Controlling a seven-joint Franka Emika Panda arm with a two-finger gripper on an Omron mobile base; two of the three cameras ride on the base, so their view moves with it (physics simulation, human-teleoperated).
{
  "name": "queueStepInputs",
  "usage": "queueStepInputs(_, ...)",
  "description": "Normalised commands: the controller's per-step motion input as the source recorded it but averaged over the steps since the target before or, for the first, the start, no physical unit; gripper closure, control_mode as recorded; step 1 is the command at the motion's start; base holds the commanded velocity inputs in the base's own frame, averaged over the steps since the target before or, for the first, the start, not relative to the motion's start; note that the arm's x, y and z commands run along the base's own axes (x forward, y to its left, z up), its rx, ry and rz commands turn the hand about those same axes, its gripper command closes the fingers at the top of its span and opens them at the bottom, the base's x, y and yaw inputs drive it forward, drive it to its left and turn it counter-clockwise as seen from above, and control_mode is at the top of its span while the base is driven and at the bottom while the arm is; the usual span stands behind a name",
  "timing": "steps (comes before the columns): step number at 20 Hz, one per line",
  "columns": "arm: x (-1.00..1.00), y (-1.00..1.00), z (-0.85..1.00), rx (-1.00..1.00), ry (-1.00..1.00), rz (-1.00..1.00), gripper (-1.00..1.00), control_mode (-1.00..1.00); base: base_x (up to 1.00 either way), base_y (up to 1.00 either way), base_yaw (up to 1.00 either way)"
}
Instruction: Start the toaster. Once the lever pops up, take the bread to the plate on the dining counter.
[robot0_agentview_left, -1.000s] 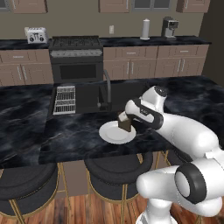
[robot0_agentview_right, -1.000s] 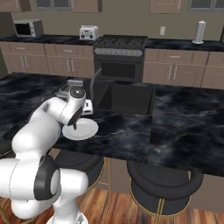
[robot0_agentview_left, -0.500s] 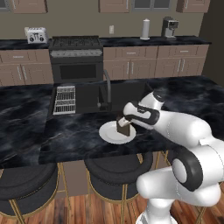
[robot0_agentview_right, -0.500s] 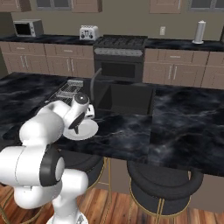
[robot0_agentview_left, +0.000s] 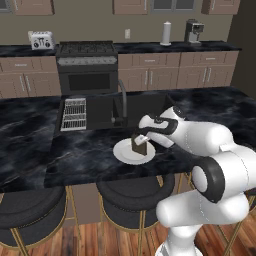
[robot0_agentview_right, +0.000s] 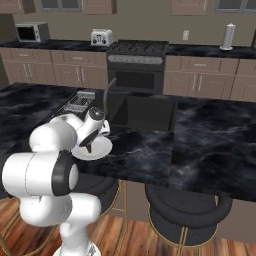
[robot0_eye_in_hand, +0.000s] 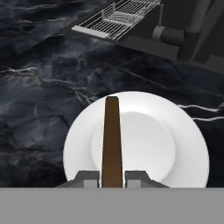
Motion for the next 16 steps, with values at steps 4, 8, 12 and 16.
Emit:
queueStepInputs(4, 0.24, 0.00, 0.00, 0.00, 0.00, 0.02, 1.00, -1.00, 0.00, 0.00, 0.00)
queueStepInputs(8, 0.18, 0.02, -0.01, 0.00, 0.00, 0.01, 1.00, -1.00, 0.00, 0.00, 0.00)
queueStepInputs(12, 0.03, 0.02, -0.03, 0.00, 0.01, 0.01, 1.00, -1.00, 0.00, 0.00, 0.00)
queueStepInputs(16, 0.00, 0.00, -0.04, 0.00, 0.01, 0.01, 1.00, -1.00, 0.00, 0.00, 0.00)
